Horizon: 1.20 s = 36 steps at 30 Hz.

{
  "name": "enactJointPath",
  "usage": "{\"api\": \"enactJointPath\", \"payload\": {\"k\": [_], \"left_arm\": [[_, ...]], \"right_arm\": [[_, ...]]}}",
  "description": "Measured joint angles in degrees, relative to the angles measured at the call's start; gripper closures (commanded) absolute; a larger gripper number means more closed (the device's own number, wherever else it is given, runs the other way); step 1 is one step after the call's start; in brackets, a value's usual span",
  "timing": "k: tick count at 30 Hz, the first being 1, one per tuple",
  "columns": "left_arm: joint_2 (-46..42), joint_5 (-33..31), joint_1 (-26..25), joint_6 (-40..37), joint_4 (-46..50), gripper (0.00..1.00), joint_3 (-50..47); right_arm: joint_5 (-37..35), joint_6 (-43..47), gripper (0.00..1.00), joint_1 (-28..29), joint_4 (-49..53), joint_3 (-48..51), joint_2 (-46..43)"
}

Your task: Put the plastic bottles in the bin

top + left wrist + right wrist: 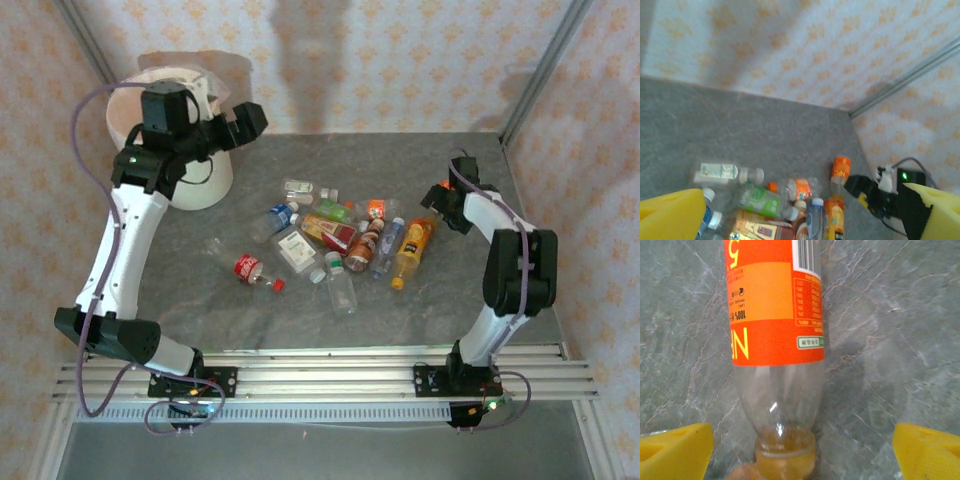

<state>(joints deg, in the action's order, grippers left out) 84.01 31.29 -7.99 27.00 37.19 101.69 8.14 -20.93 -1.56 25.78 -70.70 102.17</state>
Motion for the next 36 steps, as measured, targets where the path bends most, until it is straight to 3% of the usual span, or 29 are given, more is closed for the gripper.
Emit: {"api": "enactJointPath", "payload": {"k": [9,13,23,31,36], "left_arm": [[-5.7,-0.2,-1.4,1.5,-3.8,0.00,-16.3],[-7.8,-0.9,-1.6,1.5,-5.3,0.00,-19.0],[-8.6,-4.8,-3.6,3.4,-9.9,0.00,-24.2],[-3.3,-5.1,-7.3,5.5,-13.2,0.00,-24.7],[0.2,-4.1,-9.3,7.5,-15.7,0.00,-25.1]], "right_arm": [[-0.6,-0.2,0.19,0.0,1.2,-7.8,10.8],[-1.7,-0.4,0.21,0.0,1.9,-9.5,13.6],[-6.1,0.2,0.46,-0.1,1.1,-9.6,13.8],[-9.7,2.8,0.56,-0.2,-3.0,-0.5,-0.1],[-5.0,5.0,0.56,-0.1,-8.5,4.5,-13.5]]}}
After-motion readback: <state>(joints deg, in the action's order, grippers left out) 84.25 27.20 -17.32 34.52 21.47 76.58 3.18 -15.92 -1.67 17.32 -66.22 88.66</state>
